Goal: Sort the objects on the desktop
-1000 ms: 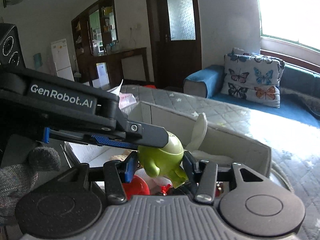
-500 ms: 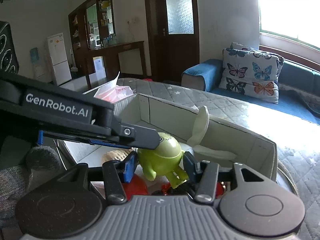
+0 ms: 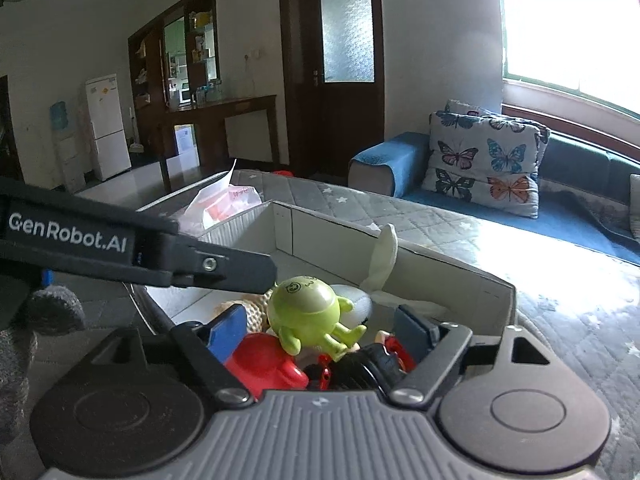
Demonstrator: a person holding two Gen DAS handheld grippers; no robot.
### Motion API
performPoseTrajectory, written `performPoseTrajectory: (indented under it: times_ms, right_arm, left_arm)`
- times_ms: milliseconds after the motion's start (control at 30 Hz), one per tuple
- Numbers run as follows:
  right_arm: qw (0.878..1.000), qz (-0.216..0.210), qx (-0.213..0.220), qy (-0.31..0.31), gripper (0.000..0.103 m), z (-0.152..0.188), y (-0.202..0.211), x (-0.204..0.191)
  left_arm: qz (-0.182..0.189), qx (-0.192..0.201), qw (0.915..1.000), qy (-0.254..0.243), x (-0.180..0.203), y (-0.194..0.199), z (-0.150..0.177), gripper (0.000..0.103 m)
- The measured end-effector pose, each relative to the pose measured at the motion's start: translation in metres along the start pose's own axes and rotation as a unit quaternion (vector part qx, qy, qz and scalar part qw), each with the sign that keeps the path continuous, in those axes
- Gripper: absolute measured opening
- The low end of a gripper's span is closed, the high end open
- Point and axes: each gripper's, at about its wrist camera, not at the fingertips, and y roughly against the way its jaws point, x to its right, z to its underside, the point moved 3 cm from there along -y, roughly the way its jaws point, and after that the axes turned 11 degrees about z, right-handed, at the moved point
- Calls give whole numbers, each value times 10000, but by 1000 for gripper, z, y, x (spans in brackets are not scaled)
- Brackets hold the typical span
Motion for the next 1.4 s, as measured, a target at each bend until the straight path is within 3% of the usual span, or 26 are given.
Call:
performPoseTrajectory:
  times_ms: [500, 1100, 1400]
  right_arm:
    - [9996, 233, 155, -43, 103, 20, 46, 1]
    - [9985, 527, 141, -77, 103, 49, 80, 3]
    - [9968, 786, -11, -111, 103, 65, 83, 5]
  left_arm:
    - [-405, -18, 9989, -244, 18, 31, 35, 41]
    - [-627, -83, 9976, -276, 33, 52, 66, 41]
    - [-1113, -233, 9925, -444, 33, 56, 84, 41]
